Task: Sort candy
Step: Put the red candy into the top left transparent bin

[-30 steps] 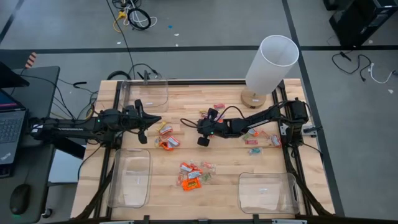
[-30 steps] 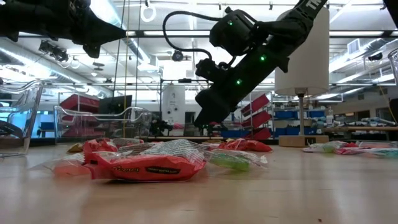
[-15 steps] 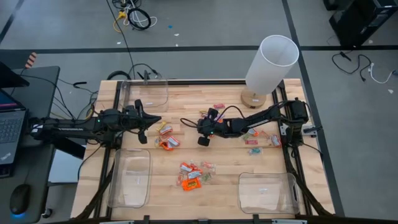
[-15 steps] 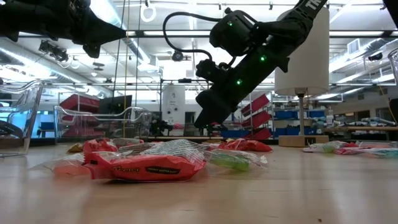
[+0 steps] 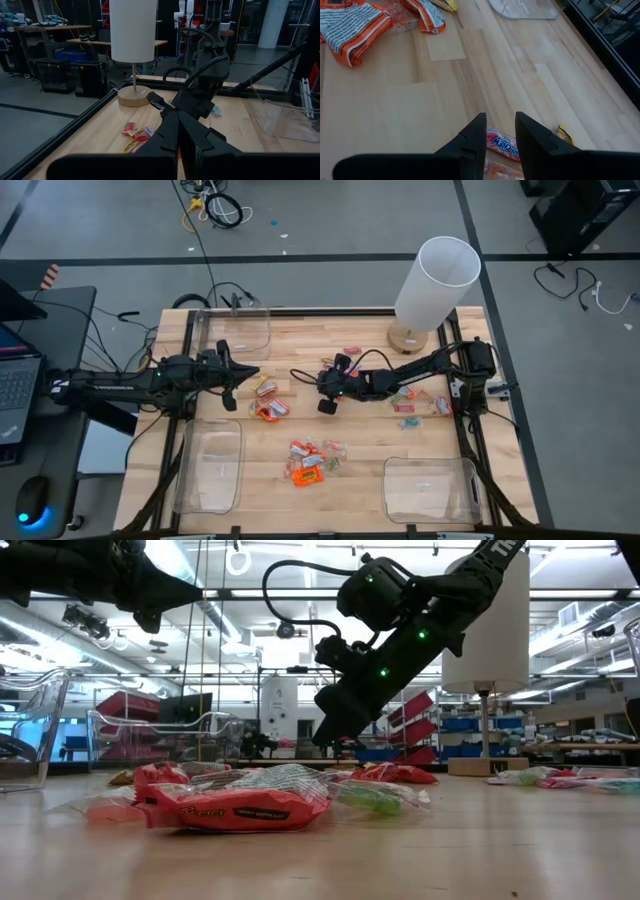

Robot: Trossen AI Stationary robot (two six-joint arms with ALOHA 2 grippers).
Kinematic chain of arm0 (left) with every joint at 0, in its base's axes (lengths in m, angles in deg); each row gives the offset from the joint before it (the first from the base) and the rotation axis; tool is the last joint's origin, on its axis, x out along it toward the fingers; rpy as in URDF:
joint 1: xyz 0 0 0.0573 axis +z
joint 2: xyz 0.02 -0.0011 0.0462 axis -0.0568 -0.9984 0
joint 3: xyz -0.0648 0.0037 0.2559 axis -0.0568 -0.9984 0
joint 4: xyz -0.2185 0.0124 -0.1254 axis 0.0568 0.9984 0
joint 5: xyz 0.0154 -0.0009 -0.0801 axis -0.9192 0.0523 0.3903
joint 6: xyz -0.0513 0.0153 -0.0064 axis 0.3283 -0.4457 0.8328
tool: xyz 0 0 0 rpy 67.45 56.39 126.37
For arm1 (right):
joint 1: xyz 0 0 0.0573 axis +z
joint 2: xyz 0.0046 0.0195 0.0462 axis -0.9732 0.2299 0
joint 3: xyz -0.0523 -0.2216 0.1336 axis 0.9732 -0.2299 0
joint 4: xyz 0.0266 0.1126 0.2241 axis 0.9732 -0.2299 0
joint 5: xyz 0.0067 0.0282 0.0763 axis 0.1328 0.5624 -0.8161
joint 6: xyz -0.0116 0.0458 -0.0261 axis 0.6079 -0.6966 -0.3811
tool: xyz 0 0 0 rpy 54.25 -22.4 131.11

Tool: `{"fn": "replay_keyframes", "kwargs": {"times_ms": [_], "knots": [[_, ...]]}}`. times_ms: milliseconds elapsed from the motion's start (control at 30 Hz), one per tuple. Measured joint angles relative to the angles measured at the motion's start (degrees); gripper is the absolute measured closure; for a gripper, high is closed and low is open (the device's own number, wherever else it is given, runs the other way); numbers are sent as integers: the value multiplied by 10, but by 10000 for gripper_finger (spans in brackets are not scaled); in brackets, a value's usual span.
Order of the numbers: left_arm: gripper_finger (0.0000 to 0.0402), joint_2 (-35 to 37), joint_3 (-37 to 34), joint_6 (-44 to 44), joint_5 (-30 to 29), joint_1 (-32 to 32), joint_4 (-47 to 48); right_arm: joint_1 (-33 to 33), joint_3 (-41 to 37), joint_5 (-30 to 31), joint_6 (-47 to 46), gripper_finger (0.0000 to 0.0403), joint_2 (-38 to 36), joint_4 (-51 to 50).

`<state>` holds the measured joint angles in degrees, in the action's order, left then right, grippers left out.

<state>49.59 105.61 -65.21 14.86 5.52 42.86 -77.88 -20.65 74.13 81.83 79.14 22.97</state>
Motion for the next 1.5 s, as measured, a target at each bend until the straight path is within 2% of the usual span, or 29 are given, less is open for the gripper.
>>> {"fn": "replay_keyframes", "kwargs": {"times_ms": [433, 833, 1267, 1500], "knots": [[394, 0, 0, 0, 0, 0, 0, -9, 0, -11, -74, 311, 0, 0], [394, 0, 0, 0, 0, 0, 4, -8, 0, -27, -21, 309, 67, 44], [394, 0, 0, 0, 0, 0, 4, -17, 1, -28, -31, 312, 66, 18], [394, 0, 0, -1, 0, 0, 4, -34, 2, -74, -60, 343, 64, 3]]}}
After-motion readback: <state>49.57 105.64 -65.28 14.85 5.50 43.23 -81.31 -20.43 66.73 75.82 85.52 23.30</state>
